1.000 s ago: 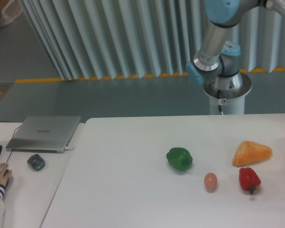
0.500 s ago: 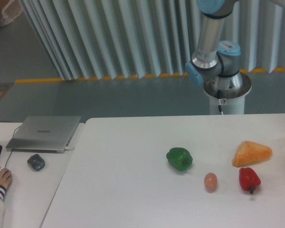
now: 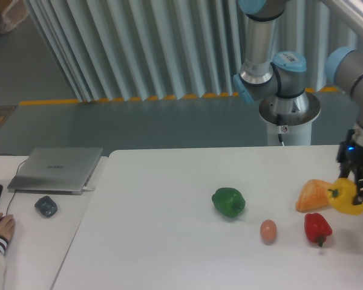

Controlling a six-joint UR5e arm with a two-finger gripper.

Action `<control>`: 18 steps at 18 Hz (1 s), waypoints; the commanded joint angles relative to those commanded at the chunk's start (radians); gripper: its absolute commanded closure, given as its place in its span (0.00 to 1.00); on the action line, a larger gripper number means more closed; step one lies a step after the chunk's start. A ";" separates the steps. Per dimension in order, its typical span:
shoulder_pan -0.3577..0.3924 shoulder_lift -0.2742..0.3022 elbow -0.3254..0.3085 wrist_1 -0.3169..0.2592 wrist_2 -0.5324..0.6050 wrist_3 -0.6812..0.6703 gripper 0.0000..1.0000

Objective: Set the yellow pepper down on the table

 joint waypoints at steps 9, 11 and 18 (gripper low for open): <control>-0.114 -0.009 -0.093 0.134 -0.008 -0.306 0.62; -0.127 -0.006 -0.110 0.068 0.017 -0.293 0.62; -0.172 -0.015 -0.140 0.037 0.052 -0.249 0.58</control>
